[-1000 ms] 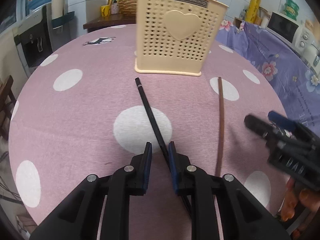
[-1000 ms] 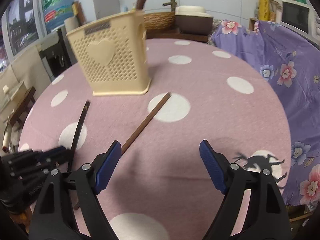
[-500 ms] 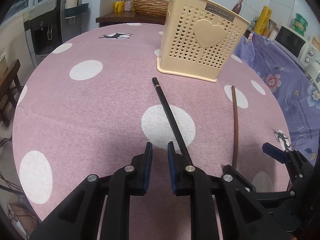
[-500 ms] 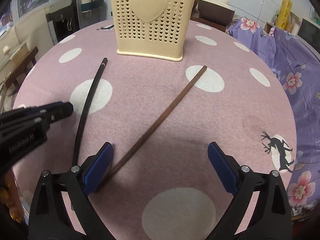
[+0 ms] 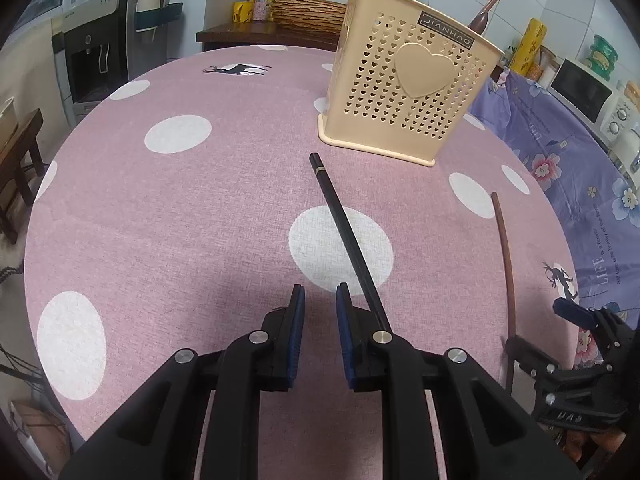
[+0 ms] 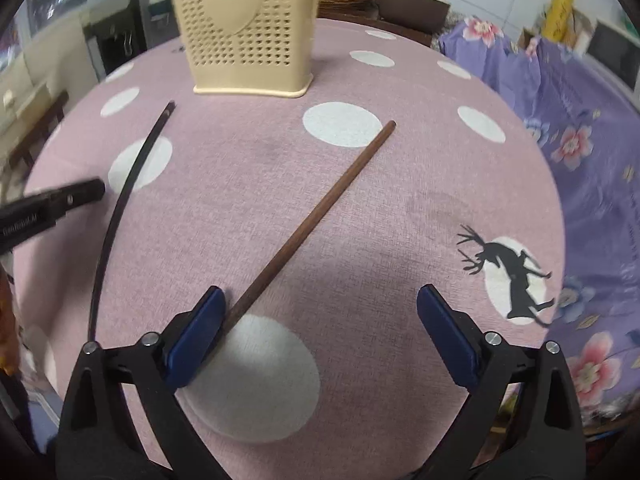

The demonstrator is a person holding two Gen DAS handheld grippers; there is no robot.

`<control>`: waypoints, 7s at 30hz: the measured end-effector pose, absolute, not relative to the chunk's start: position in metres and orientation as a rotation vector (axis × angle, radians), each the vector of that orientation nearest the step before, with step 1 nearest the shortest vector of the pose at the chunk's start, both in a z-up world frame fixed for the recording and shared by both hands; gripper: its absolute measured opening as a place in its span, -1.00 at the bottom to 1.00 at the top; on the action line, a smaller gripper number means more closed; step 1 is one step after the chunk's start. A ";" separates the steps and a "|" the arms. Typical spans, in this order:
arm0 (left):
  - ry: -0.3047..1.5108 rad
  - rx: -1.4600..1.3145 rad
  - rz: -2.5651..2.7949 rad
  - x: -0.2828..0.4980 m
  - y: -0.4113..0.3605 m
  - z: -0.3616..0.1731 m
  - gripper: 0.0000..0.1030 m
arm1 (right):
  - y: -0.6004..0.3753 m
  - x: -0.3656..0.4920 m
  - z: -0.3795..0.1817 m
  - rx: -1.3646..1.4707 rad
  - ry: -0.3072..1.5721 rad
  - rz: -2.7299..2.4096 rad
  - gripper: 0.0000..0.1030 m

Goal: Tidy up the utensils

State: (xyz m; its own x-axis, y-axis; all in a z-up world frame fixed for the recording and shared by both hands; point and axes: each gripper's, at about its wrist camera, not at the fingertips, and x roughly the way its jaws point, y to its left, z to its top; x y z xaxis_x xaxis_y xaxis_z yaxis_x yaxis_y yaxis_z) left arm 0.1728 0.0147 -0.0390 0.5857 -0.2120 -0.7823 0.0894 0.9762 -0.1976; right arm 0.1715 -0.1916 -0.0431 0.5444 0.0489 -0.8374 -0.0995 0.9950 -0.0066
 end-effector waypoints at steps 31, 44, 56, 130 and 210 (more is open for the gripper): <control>0.925 -0.032 -0.106 0.258 -0.020 -0.041 -0.64 | -0.202 0.294 -0.042 0.135 0.951 -0.007 -0.62; 0.926 -0.018 -0.130 0.263 -0.029 -0.042 -0.83 | -0.186 0.312 -0.041 0.113 0.951 -0.005 -0.79; 0.916 -0.077 -0.149 0.262 -0.022 -0.037 -0.83 | -0.201 0.308 -0.038 0.255 0.926 0.081 -0.82; 0.544 -0.137 -0.177 0.292 0.005 0.147 -0.84 | -0.197 0.328 0.189 0.135 0.477 0.274 -0.85; 0.239 -0.063 -0.067 0.005 0.041 0.015 0.91 | -0.163 0.003 0.028 -0.085 0.163 0.158 0.89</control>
